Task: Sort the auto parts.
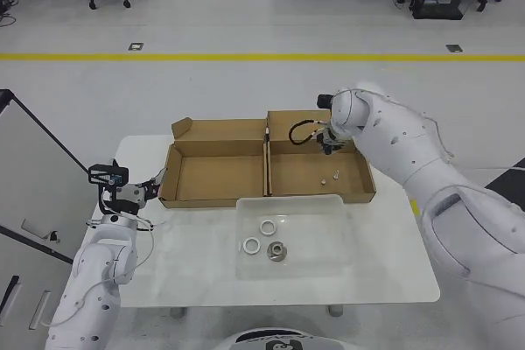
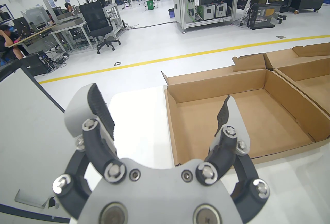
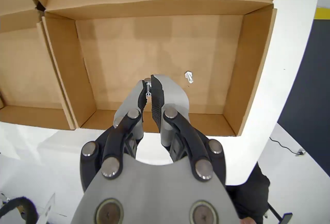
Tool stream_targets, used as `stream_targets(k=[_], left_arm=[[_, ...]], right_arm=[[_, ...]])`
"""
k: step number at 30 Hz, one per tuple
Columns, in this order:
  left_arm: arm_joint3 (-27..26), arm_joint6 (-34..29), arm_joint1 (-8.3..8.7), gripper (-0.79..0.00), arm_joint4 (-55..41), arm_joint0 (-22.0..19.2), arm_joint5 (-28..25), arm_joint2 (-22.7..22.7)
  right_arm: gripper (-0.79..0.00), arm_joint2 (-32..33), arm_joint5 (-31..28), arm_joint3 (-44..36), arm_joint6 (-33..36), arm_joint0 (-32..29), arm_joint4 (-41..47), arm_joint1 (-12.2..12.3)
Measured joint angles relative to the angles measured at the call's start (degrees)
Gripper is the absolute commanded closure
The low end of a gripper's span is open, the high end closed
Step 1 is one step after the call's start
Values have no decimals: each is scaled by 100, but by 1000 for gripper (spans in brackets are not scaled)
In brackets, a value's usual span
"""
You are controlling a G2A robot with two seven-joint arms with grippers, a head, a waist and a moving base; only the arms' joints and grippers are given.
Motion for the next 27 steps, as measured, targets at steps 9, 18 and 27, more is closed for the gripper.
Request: stream_targets(k=[9,18,27], left_arm=[[0,0,0,-785,0,0,0,0],[0,0,0,-785,0,0,0,0],[0,0,0,-785,0,0,0,0]], right_arm=[[0,-285,-155,922,-407,-27,-183,-484],[0,-325,-339,1669,-794,-117,-112,-892],[0,-321,-450,2160,-858,-157,-107,-1189]])
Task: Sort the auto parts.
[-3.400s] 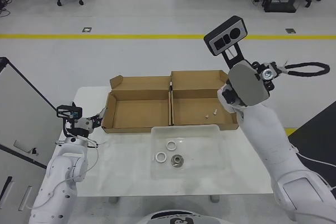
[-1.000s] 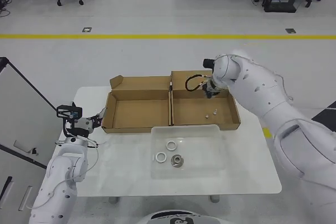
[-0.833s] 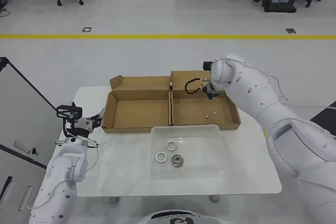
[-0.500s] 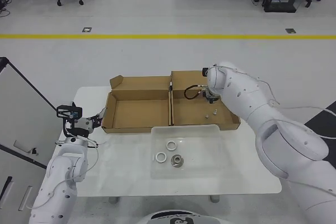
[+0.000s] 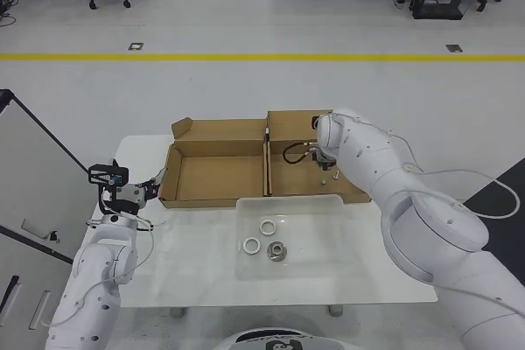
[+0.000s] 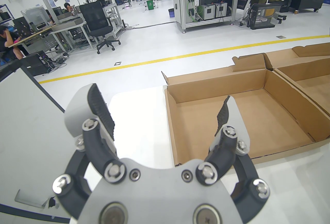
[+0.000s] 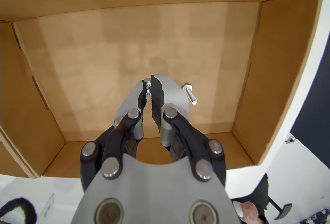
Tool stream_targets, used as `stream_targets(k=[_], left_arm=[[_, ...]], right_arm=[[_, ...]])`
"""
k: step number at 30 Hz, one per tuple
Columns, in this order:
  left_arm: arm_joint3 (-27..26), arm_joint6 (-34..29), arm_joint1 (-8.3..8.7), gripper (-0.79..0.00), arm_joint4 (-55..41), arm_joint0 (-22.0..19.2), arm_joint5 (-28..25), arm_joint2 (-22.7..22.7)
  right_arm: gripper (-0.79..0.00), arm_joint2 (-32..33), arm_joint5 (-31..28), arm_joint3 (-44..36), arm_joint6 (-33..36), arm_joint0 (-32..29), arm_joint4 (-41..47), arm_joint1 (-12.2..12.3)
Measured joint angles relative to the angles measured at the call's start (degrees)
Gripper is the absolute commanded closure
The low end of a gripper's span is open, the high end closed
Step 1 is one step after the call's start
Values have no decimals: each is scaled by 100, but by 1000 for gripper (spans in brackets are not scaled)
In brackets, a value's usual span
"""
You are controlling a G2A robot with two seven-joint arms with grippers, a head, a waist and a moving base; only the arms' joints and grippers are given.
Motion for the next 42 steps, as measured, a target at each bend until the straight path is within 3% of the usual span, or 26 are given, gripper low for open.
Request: stream_targets(k=[15,19,24,33,42], left_arm=[[0,0,0,-785,0,0,0,0],[0,0,0,-785,0,0,0,0],[0,0,0,-785,0,0,0,0],[0,0,0,-785,0,0,0,0],[0,0,0,-785,0,0,0,0]], right_arm=[[0,34,-33,509,-106,-46,-182,-265],[-139,65,-40,594,-115,-53,-202,-301],[-132,111,-69,676,-106,-52,-215,-335],[-203,231,-150,752,-172,-5,-183,-359],[-366,375,-215,749,-262,155,-134,-354]])
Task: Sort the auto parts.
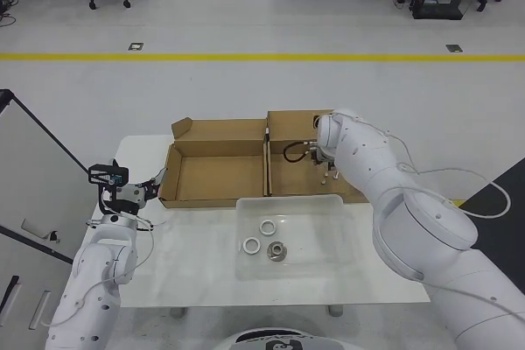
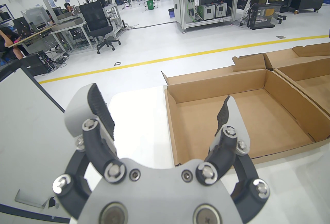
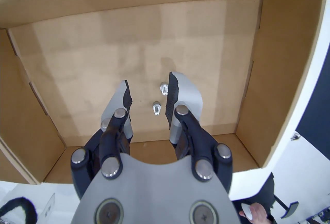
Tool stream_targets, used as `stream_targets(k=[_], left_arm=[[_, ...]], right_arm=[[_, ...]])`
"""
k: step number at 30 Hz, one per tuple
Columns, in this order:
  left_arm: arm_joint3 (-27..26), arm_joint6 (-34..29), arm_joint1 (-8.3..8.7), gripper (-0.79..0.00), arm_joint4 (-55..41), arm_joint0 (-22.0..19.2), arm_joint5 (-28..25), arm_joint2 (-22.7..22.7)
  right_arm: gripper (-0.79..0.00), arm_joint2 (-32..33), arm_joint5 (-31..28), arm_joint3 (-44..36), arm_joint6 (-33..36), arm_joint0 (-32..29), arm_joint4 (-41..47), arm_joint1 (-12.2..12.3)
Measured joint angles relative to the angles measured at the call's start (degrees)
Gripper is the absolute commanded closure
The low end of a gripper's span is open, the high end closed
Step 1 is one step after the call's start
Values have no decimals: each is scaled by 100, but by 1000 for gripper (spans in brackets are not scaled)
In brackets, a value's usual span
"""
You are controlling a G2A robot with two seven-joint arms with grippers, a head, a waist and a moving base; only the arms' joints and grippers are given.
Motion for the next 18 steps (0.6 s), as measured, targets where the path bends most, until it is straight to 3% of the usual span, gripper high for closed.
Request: stream_targets(k=[3,5,6,7,18], left_arm=[[0,0,0,-785,0,0,0,0],[0,0,0,-785,0,0,0,0],[0,0,0,-785,0,0,0,0],[0,0,0,-785,0,0,0,0],[0,0,0,-785,0,0,0,0]], right_arm=[[-431,83,-75,-45,-21,101,81,11],[-603,157,-157,-82,-68,172,165,24],[-727,195,-199,-103,-88,207,213,31],[-785,232,-240,-126,-104,243,257,39],[-785,752,-630,-518,-55,577,856,238]])
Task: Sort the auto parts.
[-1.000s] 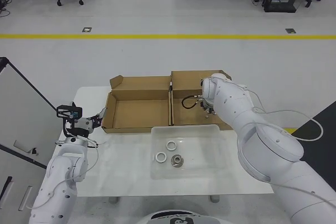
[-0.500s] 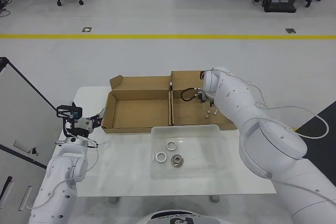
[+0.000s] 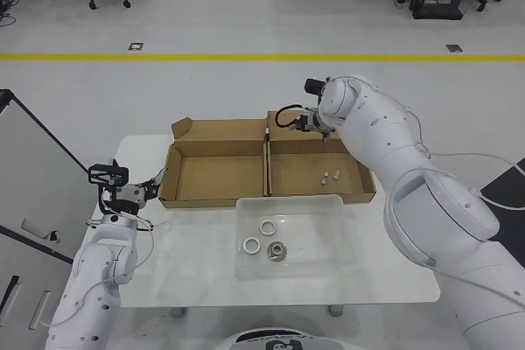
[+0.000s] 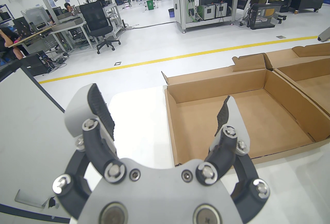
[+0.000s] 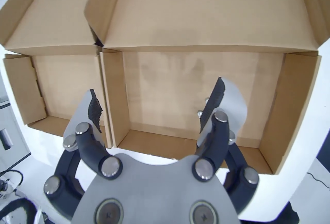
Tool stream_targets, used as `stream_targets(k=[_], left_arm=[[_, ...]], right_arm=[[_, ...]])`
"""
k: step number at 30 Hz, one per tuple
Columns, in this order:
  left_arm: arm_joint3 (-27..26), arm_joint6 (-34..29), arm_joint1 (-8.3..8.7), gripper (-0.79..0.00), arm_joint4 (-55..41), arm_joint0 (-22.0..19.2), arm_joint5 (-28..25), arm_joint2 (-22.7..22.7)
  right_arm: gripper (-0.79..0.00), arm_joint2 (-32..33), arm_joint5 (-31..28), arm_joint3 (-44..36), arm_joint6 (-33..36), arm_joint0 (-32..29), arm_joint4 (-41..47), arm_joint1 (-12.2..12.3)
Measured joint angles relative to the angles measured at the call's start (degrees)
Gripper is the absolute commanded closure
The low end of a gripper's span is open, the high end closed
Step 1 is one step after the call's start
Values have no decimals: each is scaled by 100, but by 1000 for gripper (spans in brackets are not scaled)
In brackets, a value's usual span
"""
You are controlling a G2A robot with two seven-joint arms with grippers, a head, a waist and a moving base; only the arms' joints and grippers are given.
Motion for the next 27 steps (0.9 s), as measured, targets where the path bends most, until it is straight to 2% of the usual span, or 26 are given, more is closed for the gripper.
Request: stream_targets(k=[9,16,22,27], left_arm=[[0,0,0,-785,0,0,0,0],[0,0,0,-785,0,0,0,0],[0,0,0,-785,0,0,0,0],[0,0,0,-785,0,0,0,0]], right_arm=[[-785,458,92,-936,201,-70,208,362],[-785,1130,625,-2577,596,-595,193,890],[-785,2355,1236,-4771,1319,-1741,180,1542],[-785,3717,1474,-6730,2071,-3083,531,1983]])
